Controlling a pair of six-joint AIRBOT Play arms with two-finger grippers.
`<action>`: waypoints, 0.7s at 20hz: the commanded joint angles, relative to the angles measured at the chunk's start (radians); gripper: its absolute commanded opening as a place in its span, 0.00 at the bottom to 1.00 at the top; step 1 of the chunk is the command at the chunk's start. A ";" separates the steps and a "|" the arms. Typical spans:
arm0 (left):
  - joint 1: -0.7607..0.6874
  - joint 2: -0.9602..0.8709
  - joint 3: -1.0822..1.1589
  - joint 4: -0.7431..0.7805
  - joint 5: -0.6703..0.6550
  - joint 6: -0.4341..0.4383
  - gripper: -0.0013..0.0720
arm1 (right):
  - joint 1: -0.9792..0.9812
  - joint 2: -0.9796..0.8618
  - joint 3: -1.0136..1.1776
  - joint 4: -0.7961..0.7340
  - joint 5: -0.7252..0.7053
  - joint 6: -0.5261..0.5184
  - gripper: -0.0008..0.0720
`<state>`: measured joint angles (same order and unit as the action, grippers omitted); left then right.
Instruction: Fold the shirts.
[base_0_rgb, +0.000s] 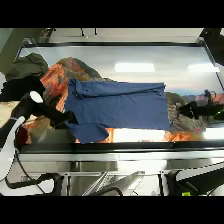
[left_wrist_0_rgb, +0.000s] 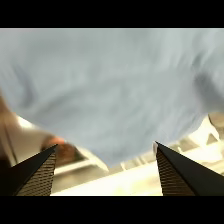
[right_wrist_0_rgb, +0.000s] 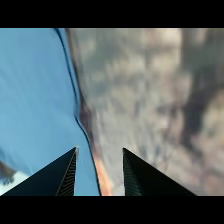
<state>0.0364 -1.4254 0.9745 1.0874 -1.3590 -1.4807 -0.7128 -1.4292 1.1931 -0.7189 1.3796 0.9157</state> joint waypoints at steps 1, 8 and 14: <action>-0.027 0.090 -0.206 -0.072 0.103 0.008 0.92 | -0.012 0.015 -0.103 -0.020 0.013 -0.023 0.48; -0.100 0.097 -0.358 -0.153 0.250 0.023 0.92 | 0.010 0.015 -0.106 -0.022 0.004 -0.026 0.48; -0.109 0.132 -0.356 -0.369 0.348 0.153 0.04 | 0.050 0.014 -0.106 -0.054 0.002 -0.026 0.49</action>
<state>-0.0750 -1.3201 0.6231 0.8349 -1.0309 -1.3903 -0.6769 -1.4139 1.0878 -0.7403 1.3891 0.8890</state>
